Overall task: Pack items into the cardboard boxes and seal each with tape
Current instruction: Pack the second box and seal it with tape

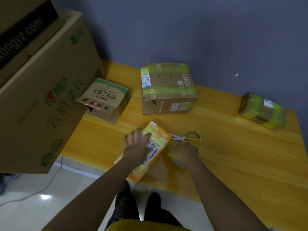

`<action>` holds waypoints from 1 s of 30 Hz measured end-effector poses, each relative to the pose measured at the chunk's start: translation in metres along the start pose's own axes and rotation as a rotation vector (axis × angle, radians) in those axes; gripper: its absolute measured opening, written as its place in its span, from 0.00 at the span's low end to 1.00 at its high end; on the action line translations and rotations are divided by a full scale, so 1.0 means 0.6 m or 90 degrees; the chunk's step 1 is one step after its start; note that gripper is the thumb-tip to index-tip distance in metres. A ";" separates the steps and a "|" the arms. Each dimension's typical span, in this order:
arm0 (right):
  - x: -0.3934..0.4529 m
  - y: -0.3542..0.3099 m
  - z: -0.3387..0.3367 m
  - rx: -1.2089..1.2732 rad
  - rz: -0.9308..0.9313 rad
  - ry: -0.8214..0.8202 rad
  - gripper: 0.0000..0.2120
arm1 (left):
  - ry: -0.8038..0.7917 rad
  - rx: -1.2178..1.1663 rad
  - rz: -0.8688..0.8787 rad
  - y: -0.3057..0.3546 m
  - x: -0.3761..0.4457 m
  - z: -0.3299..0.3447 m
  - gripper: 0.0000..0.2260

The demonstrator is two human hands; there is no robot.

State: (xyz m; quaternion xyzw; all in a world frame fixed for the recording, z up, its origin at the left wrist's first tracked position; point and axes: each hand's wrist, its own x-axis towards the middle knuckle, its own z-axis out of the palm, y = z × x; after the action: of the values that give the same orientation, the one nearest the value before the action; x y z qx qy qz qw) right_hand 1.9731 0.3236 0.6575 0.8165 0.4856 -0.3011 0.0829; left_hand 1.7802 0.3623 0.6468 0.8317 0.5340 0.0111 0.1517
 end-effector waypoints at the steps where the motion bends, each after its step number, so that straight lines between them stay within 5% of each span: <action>1: 0.002 -0.004 0.001 0.019 0.004 -0.002 0.22 | -0.029 0.062 -0.004 0.014 -0.004 0.001 0.32; 5: 0.008 -0.010 0.003 0.016 0.026 -0.020 0.25 | -0.270 0.157 -0.109 0.067 -0.005 -0.001 0.48; 10: -0.005 0.008 -0.008 0.052 0.013 0.039 0.27 | -0.231 0.155 -0.096 0.054 -0.008 0.001 0.44; 15: -0.040 0.017 -0.068 0.330 -0.143 0.067 0.23 | -0.312 -0.277 -0.098 -0.027 0.002 -0.027 0.46; 19: -0.057 -0.023 -0.111 0.521 -0.276 -0.043 0.18 | -0.312 -0.648 -0.163 -0.078 0.005 -0.054 0.35; 23: -0.031 -0.105 -0.103 0.524 -0.294 -0.009 0.17 | -0.137 -0.197 -0.080 -0.120 0.022 -0.083 0.26; 25: -0.019 -0.144 -0.102 0.485 -0.261 0.009 0.27 | -0.127 -0.054 -0.093 -0.113 0.026 -0.091 0.26; 27: -0.012 -0.168 -0.102 0.473 -0.238 0.008 0.39 | -0.200 -0.045 -0.100 -0.092 0.032 -0.083 0.36; 30: -0.008 -0.187 -0.097 0.492 -0.230 0.066 0.34 | -0.294 0.080 -0.112 -0.073 0.034 -0.061 0.56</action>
State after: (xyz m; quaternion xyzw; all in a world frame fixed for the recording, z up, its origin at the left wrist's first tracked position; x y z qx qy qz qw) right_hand 1.9007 0.4025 0.7248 0.7035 0.4758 -0.4290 -0.3077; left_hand 1.7436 0.4062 0.6670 0.7702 0.5552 -0.2260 0.2179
